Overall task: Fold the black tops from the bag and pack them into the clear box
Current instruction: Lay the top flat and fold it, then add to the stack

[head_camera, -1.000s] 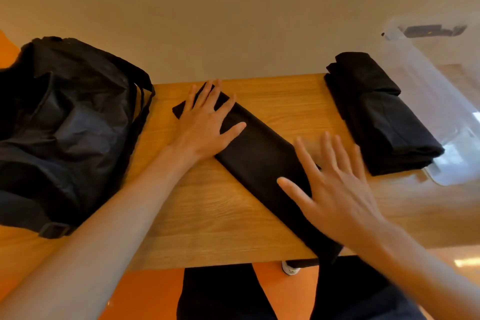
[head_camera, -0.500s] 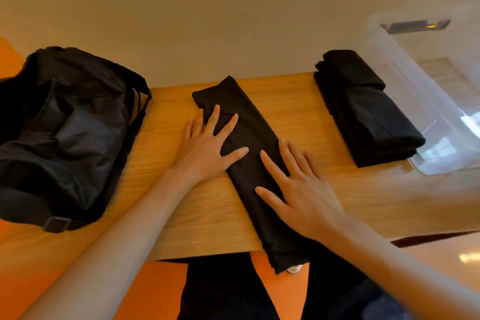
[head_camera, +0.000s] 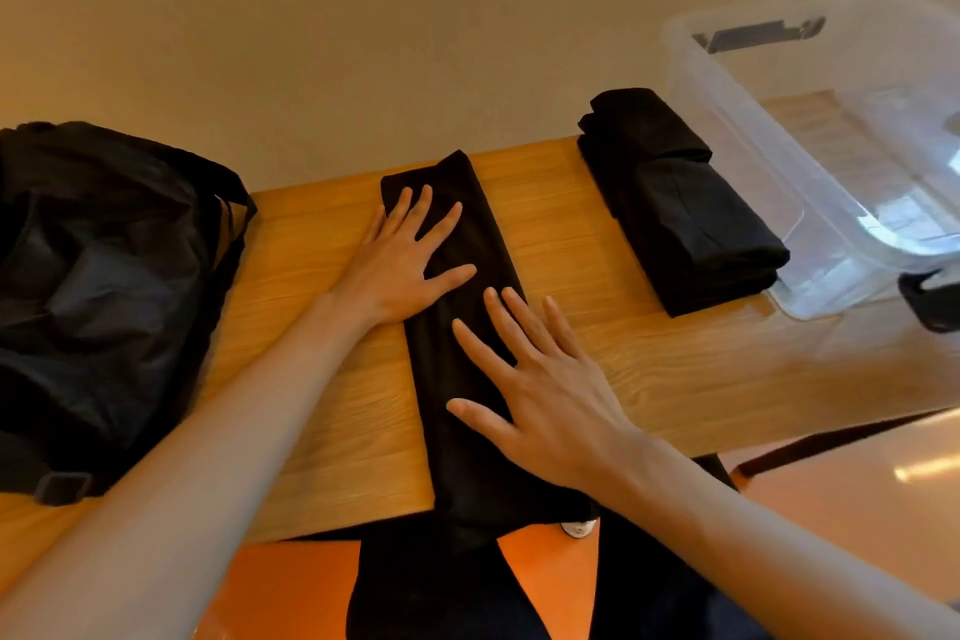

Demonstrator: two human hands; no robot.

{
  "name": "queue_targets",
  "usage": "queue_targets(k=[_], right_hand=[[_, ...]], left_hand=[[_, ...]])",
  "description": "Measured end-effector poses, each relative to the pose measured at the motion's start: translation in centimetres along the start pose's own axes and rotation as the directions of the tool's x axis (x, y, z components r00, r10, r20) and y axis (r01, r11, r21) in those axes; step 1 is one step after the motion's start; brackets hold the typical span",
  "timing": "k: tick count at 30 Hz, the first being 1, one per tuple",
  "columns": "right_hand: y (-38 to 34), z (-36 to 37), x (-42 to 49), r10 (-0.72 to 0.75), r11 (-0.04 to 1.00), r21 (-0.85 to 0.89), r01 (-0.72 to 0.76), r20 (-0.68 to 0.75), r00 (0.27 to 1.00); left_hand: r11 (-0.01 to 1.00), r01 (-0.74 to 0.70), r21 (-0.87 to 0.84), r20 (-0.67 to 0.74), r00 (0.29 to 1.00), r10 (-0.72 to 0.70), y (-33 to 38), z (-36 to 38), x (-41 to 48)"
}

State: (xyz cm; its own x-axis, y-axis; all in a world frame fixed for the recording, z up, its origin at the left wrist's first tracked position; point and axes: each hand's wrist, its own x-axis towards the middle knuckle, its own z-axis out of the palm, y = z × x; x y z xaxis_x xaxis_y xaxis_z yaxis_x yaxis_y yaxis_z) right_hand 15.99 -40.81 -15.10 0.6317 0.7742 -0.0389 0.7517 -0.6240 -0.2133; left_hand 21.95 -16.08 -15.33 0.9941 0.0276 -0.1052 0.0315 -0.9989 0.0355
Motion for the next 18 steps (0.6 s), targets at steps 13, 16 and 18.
queue_targets(k=[13,16,18], right_hand=[[-0.3,0.5,-0.7,0.067,0.997,0.026,-0.067,-0.006,0.998],[0.3,0.1,-1.3,0.034,0.999,-0.003,-0.034,0.002,0.999],[0.8,-0.2,-2.2,0.028,0.999,-0.021,-0.028,-0.013,1.0]], left_hand=[[0.999,0.049,0.011,0.014,0.999,-0.049,-0.5,-1.3,2.7],[0.995,-0.049,-0.088,-0.113,0.993,0.039,0.5,-1.6,-1.5],[0.966,-0.17,-0.193,-0.12,0.982,0.149,1.3,-1.9,-5.7]])
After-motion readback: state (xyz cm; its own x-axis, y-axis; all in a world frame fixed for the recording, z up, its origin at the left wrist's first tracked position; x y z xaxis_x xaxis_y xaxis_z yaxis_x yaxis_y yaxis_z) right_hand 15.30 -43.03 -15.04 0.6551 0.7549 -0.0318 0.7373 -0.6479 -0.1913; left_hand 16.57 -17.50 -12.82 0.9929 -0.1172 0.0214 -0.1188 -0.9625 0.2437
